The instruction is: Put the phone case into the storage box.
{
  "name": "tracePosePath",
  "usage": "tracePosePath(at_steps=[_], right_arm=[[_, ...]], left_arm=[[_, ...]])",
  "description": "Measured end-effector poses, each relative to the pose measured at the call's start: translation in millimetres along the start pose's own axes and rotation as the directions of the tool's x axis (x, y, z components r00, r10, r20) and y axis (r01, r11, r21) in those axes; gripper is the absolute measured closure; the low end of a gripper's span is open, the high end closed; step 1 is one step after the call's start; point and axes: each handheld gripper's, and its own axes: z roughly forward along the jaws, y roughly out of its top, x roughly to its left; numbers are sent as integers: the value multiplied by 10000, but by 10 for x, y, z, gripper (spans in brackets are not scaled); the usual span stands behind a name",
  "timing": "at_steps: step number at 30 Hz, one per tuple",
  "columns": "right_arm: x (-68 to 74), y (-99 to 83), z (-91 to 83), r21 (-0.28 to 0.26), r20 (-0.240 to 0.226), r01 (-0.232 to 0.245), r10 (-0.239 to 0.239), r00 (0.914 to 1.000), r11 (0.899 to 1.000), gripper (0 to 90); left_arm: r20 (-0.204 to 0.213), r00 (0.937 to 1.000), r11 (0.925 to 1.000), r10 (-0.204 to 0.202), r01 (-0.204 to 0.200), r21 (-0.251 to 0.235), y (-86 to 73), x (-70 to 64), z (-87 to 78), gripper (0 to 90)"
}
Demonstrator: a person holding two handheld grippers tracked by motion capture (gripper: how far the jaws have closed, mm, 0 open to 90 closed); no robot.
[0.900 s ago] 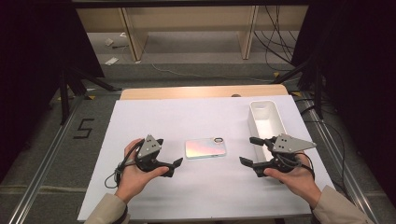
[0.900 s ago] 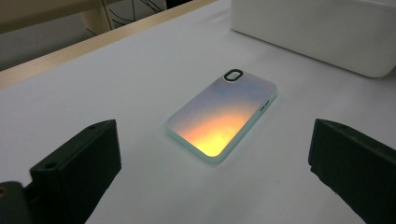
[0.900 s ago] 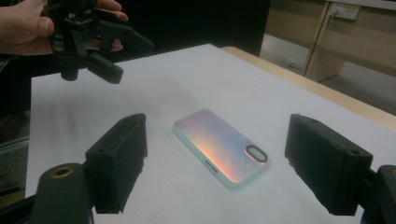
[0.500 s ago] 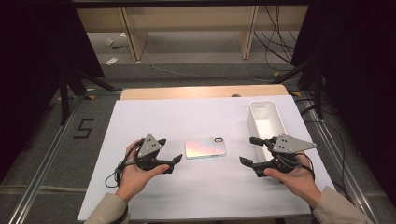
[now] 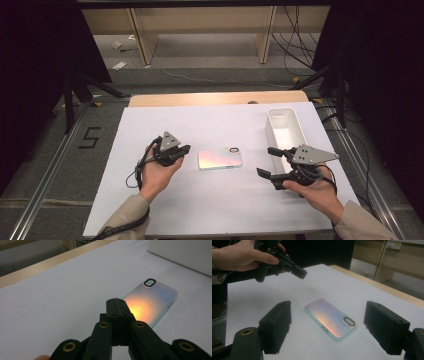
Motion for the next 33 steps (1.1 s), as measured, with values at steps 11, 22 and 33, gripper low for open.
tracePosePath(at_steps=[11,22,33], right_arm=[[2,-35,-85,-42,240,-158,159,9996,9999,227],[1,-44,-98,-61,226,-223,224,9995,9997,225],[7,-39,-99,-89,217,-196,197,9996,9998,224]], left_arm=[[196,9998,9978,25,-38,665,133,-11,421,897],[-68,9997,9902,-219,226,1379,157,34,711,897],[-179,9998,9839,-85,116,1784,128,32,898,897]])
